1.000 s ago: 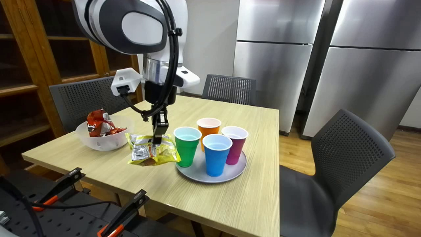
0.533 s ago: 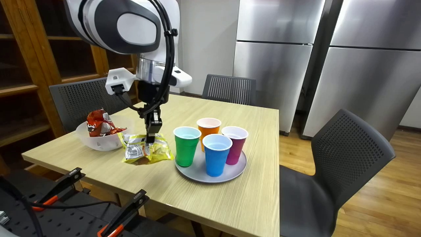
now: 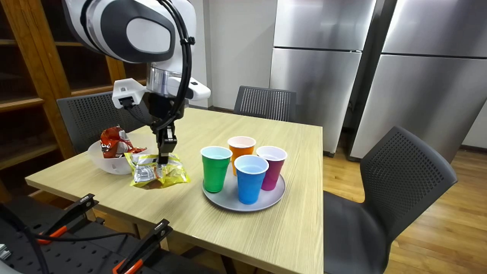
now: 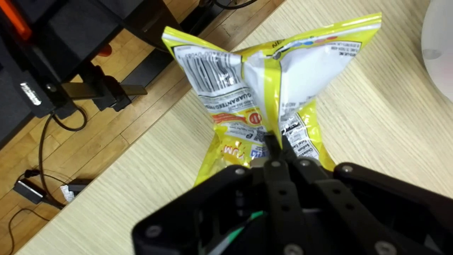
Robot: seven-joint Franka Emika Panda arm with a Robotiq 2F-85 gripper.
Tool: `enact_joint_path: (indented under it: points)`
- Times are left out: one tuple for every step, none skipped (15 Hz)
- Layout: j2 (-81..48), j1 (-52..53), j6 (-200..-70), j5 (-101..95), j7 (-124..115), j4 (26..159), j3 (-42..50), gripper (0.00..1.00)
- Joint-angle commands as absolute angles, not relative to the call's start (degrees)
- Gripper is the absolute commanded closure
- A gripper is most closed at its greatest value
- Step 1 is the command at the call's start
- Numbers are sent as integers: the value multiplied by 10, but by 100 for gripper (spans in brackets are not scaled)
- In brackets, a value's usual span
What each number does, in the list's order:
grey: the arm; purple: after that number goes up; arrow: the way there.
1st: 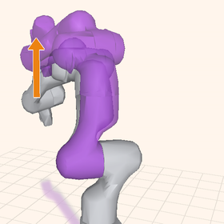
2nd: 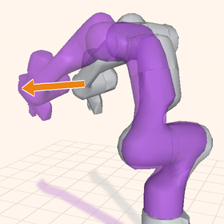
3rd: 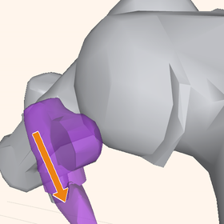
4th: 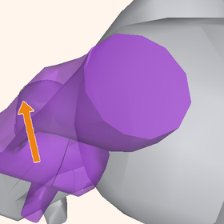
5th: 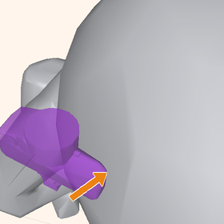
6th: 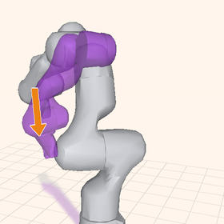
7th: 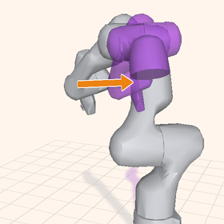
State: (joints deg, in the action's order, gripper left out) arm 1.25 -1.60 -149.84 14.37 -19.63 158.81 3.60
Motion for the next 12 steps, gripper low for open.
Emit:
enact_joint_path:
  points:
    - [24, -6, -1487, 163, -200, 1588, 19, 100]
    - [27, -2, -1488, 165, -201, 1588, 15, 100]
    - [31, 1, -1489, 167, -203, 1591, 11, 100]
    - [32, 5, -1491, 170, -205, 1592, 7, 100]
    - [34, 9, -1492, 173, -207, 1593, 3, 100]
    - [35, 14, -1493, 175, -209, 1593, -1, 100]
    - [38, 19, -1494, 177, -211, 1593, -6, 100]
    - [40, 23, -1496, 179, -213, 1595, -11, 100]
    - [42, 28, -1497, 181, -215, 1595, -15, 100]
    - [44, 32, -1498, 183, -217, 1595, -20, 100]
    - [46, 37, -1500, 185, -218, 1595, -24, 100]
    - [49, 41, -1500, 188, -220, 1596, -29, 100]
